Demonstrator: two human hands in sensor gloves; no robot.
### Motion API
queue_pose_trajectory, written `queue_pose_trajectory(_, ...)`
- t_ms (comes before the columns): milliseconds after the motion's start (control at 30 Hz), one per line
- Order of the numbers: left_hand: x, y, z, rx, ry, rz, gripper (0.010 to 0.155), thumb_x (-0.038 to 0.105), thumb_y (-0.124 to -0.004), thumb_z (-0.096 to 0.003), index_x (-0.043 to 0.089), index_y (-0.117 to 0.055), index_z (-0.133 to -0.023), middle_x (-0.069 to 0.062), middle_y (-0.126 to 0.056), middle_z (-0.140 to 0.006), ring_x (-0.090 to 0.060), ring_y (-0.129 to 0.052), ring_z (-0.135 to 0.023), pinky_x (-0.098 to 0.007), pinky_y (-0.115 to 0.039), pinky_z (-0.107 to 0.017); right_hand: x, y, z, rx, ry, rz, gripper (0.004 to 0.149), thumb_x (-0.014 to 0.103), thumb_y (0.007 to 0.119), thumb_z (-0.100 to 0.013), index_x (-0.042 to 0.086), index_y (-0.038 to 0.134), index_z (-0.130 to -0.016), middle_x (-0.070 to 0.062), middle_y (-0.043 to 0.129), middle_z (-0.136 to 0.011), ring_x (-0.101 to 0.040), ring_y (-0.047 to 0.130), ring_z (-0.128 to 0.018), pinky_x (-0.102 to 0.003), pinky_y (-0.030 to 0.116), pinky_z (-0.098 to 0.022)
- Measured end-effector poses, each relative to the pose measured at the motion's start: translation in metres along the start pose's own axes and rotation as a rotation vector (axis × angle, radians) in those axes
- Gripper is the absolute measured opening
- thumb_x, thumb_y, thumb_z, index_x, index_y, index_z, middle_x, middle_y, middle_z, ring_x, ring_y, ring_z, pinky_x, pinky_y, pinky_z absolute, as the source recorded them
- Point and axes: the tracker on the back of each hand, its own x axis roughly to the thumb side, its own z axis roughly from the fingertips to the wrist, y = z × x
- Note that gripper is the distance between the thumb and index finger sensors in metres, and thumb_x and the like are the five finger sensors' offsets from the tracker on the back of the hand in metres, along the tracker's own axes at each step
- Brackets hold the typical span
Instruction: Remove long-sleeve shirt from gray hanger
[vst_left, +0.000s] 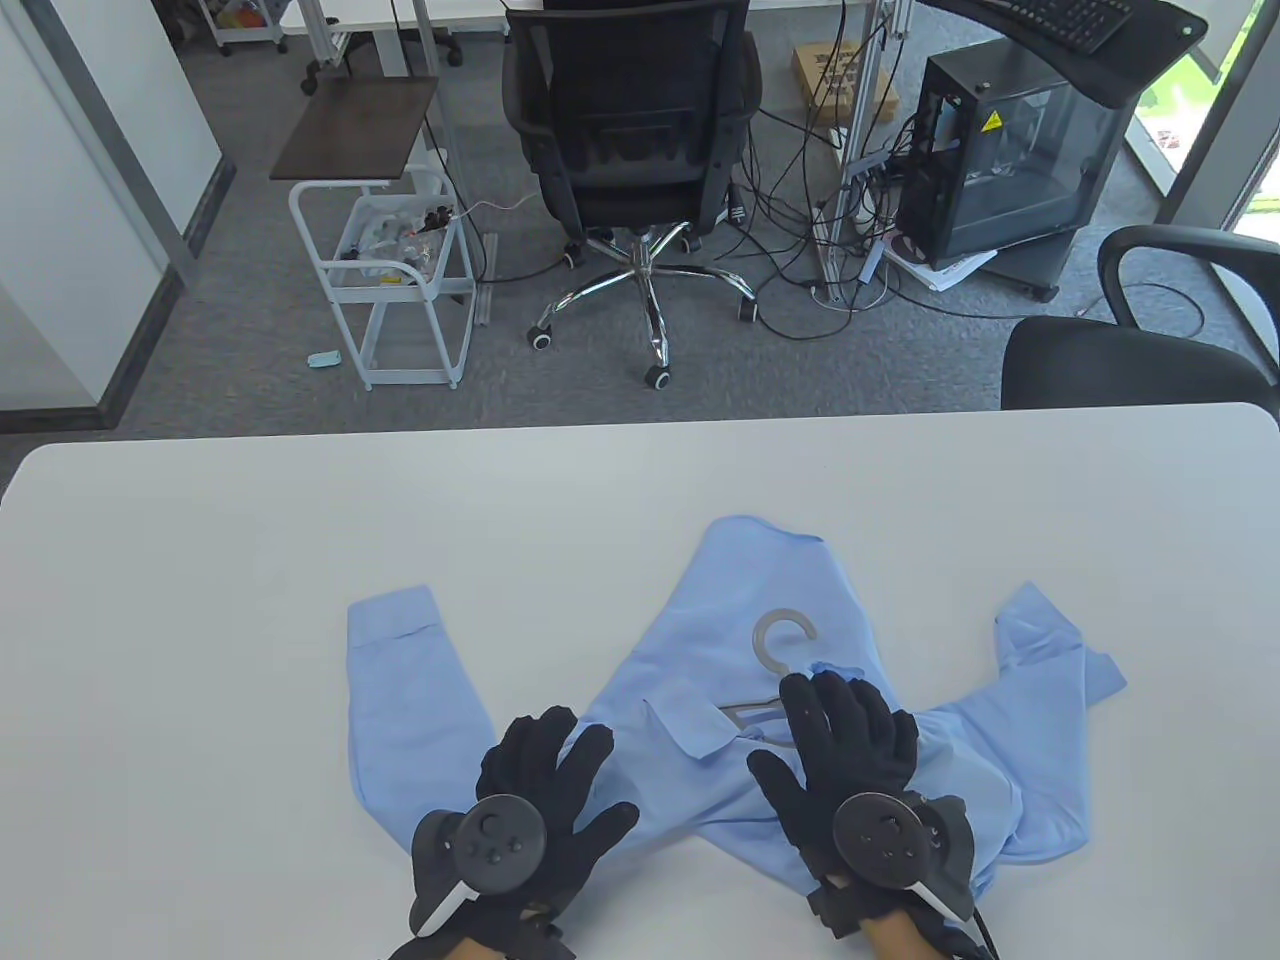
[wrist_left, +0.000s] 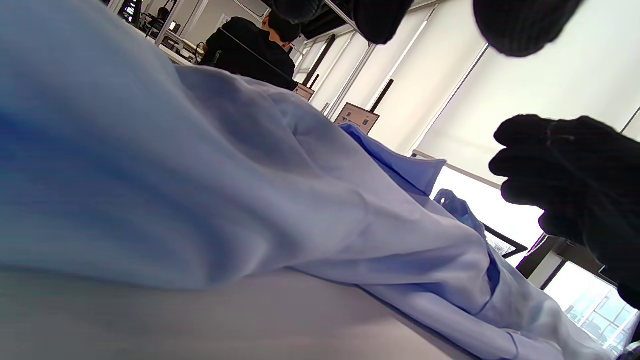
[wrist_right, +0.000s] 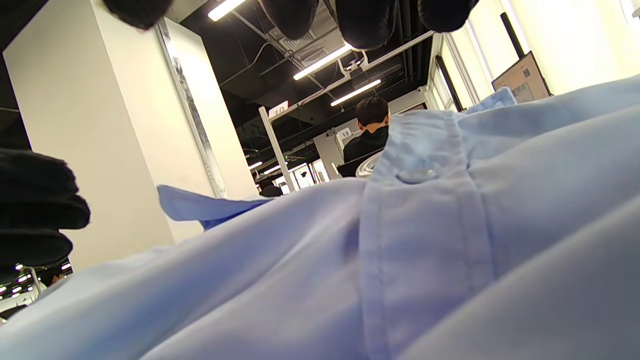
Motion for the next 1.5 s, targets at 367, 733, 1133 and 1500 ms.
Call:
queue_pose_trajectory(367, -0.003, 0.001, -0.002, 0.0, 0.018, 0.001, 0.08, 0.07, -0.066, -0.0482, 0.031, -0.047, -0.115, -0.016, -0.031, -0.124, -0.06, -0.029, -0.11, -0.07, -0.023, -0.076, -0.012, 0.023, -0.077, 0.31, 0.273, 0.147, 0.089, 0.064, 0.067, -0.059, 0.022, 0.021, -0.122, -0.028, 0.024, -0.123, -0.065, 0.024, -0.109, -0.085, 0.016, -0.066)
queue_pose_trajectory(733, -0.011, 0.009, -0.001, 0.032, 0.054, 0.012, 0.08, 0.07, -0.066, -0.0481, 0.031, -0.047, -0.115, -0.016, -0.032, -0.124, -0.059, -0.028, -0.11, -0.07, -0.023, -0.076, -0.037, 0.065, -0.102, 0.47, 0.448, 0.19, 0.094, 0.062, 0.072, -0.058, 0.017, 0.017, -0.12, -0.028, 0.032, -0.122, -0.061, 0.037, -0.108, -0.084, 0.02, -0.068)
queue_pose_trajectory(1133, -0.009, 0.005, -0.002, -0.001, 0.054, -0.005, 0.08, 0.07, -0.066, -0.0482, 0.031, -0.047, -0.115, -0.016, -0.032, -0.124, -0.059, -0.029, -0.11, -0.07, -0.023, -0.076, -0.035, 0.08, -0.107, 0.496, 0.475, 0.271, 0.059, 0.051, 0.075, -0.062, 0.025, 0.057, -0.112, -0.007, 0.069, -0.101, -0.042, 0.063, -0.097, -0.078, 0.028, -0.074)
queue_pose_trajectory(1500, -0.008, 0.002, -0.004, -0.03, 0.053, -0.021, 0.079, 0.07, -0.065, -0.0485, 0.031, -0.048, -0.115, -0.016, -0.032, -0.124, -0.059, -0.029, -0.11, -0.07, -0.023, -0.076, -0.034, 0.082, -0.105, 0.523, 0.474, 0.289, 0.05, 0.043, 0.071, -0.064, 0.025, 0.059, -0.109, -0.003, 0.071, -0.094, -0.038, 0.066, -0.093, -0.075, 0.032, -0.076)
